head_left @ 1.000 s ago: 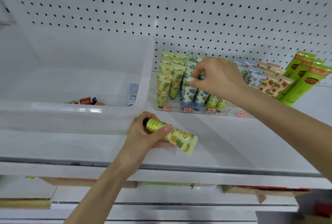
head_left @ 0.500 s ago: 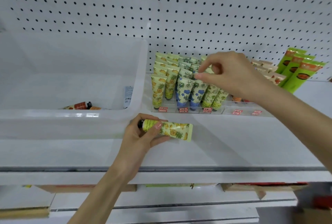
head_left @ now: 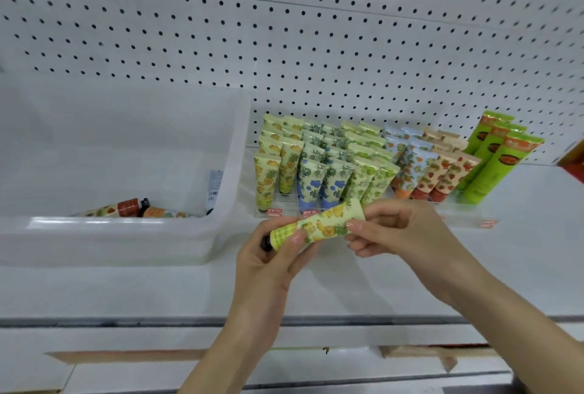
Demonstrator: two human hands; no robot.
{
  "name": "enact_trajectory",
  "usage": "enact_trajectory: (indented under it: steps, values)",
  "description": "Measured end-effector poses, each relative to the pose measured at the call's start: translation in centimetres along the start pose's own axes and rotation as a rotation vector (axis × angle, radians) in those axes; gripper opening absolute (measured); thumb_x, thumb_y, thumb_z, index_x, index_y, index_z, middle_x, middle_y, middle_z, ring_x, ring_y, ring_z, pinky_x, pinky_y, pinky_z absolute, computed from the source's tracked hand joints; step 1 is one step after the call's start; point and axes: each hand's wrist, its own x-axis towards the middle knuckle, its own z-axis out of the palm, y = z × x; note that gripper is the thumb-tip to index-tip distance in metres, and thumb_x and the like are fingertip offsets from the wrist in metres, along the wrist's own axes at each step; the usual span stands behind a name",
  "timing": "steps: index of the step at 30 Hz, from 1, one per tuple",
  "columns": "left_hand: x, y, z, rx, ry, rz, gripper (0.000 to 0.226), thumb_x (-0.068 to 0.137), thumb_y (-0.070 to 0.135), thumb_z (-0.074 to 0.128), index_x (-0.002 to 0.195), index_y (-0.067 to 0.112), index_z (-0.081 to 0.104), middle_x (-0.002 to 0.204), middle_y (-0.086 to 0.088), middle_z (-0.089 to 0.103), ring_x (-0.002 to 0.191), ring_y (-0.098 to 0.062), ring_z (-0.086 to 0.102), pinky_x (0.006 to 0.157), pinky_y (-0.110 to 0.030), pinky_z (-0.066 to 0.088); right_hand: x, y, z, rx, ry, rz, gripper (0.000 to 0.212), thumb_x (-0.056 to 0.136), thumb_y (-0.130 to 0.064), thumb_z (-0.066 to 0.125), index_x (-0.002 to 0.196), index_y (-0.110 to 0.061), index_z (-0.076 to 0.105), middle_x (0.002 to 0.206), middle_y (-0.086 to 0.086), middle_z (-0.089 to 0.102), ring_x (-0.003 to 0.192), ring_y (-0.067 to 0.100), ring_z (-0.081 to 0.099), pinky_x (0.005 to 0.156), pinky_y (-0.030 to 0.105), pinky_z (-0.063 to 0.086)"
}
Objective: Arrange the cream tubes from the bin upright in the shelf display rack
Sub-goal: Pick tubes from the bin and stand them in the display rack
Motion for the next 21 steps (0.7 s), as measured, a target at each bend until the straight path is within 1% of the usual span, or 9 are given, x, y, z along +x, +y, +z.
enact_trajectory:
  steps: [2, 4, 6, 8, 11, 13, 15, 18, 21]
  values:
    - [0.1, 0.2, -0.3, 0.205, -0.004, 0.057, 0.016, 0.070, 0.017, 0.078, 0.085, 0.015, 0.073, 0.092, -0.011, 0.071, 0.089, -0.021, 0.068, 0.077, -0.033, 0.057, 0.1, -0.5, -0.1, 0.031, 0.029, -0.034, 0.005, 0.073, -0.004, 0.069, 0.075, -0.001, 0.072, 0.068, 0.019, 0.070, 0.057, 0.017, 0.067, 0.055, 0.020, 0.054]
    - [0.1, 0.3, -0.8, 0.450, 0.026, 0.170, 0.012, 0.076, 0.019, 0.075, 0.088, 0.019, 0.073, 0.089, -0.001, 0.072, 0.086, -0.015, 0.067, 0.079, -0.032, 0.056, 0.4, -1.3, -0.1, 0.019, 0.033, -0.087, 0.004, 0.075, -0.003, 0.069, 0.074, -0.002, 0.072, 0.066, 0.017, 0.070, 0.057, 0.017, 0.067, 0.055, 0.020, 0.055]
    - [0.2, 0.3, -1.6, 0.661, 0.132, 0.279, 0.013, 0.084, 0.023, 0.065, 0.096, 0.024, 0.069, 0.094, 0.012, 0.071, 0.093, -0.005, 0.065, 0.082, -0.022, 0.052, 1.0, -2.1, 0.1, -0.041, 0.057, -0.154, 0.006, 0.078, 0.000, 0.068, 0.074, -0.003, 0.072, 0.063, 0.015, 0.070, 0.056, 0.016, 0.068, 0.054, 0.019, 0.054]
    - [0.4, 0.6, -2.5, 0.847, 0.218, 0.306, 0.032, 0.085, 0.040, 0.054, 0.112, 0.025, 0.062, 0.107, 0.020, 0.064, 0.106, -0.002, 0.058, 0.092, -0.020, 0.047, 1.8, -3.0, 0.4, -0.152, 0.086, -0.230, 0.009, 0.081, -0.002, 0.067, 0.075, -0.007, 0.072, 0.063, 0.011, 0.070, 0.055, 0.015, 0.068, 0.055, 0.018, 0.054]
    - [1.3, 0.9, -3.6, 1.116, 0.160, 0.250, 0.071, 0.080, 0.058, 0.042, 0.139, 0.020, 0.042, 0.137, 0.007, 0.048, 0.131, -0.011, 0.040, 0.110, -0.030, 0.033, 3.3, -4.3, 1.0, -0.335, 0.116, -0.317, 0.009, 0.084, -0.010, 0.068, 0.075, -0.012, 0.071, 0.063, 0.006, 0.070, 0.057, 0.013, 0.069, 0.057, 0.019, 0.055]
    - [2.4, 0.9, -4.0, 1.245, 0.108, 0.254, 0.085, 0.078, 0.066, 0.037, 0.147, 0.017, 0.028, 0.151, 0.000, 0.035, 0.140, -0.015, 0.028, 0.116, -0.035, 0.025, 4.5, -5.0, 1.5, -0.416, 0.122, -0.336, 0.010, 0.085, -0.013, 0.068, 0.075, -0.014, 0.070, 0.063, 0.006, 0.070, 0.055, 0.011, 0.068, 0.057, 0.021, 0.057]
    - [3.5, 0.7, -4.2, 1.318, 0.091, 0.248, 0.093, 0.076, 0.069, 0.038, 0.150, 0.015, 0.021, 0.155, -0.004, 0.028, 0.143, -0.017, 0.021, 0.117, -0.030, 0.017, 5.6, -5.3, 2.1, -0.495, 0.122, -0.353, 0.011, 0.086, -0.015, 0.068, 0.075, -0.016, 0.069, 0.062, 0.003, 0.069, 0.054, 0.009, 0.067, 0.058, 0.024, 0.058]
    - [4.4, 0.3, -4.3, 1.349, 0.087, 0.221, 0.094, 0.077, 0.067, 0.045, 0.149, 0.013, 0.020, 0.154, -0.005, 0.028, 0.143, -0.017, 0.021, 0.115, -0.026, 0.013, 6.9, -5.1, 2.7, -0.559, 0.133, -0.355, 0.012, 0.087, -0.017, 0.067, 0.075, -0.017, 0.069, 0.061, 0.001, 0.068, 0.054, 0.007, 0.067, 0.062, 0.028, 0.059]
    - [4.8, -0.5, -4.8, 1.446, 0.067, 0.271, 0.105, 0.070, 0.087, 0.030, 0.147, 0.016, 0.028, 0.149, -0.002, 0.038, 0.139, -0.018, 0.029, 0.114, -0.028, 0.019, 7.5, -4.7, 3.1, -0.615, 0.151, -0.354, 0.013, 0.088, -0.019, 0.066, 0.076, -0.016, 0.069, 0.061, 0.000, 0.068, 0.053, 0.005, 0.066, 0.063, 0.031, 0.060]
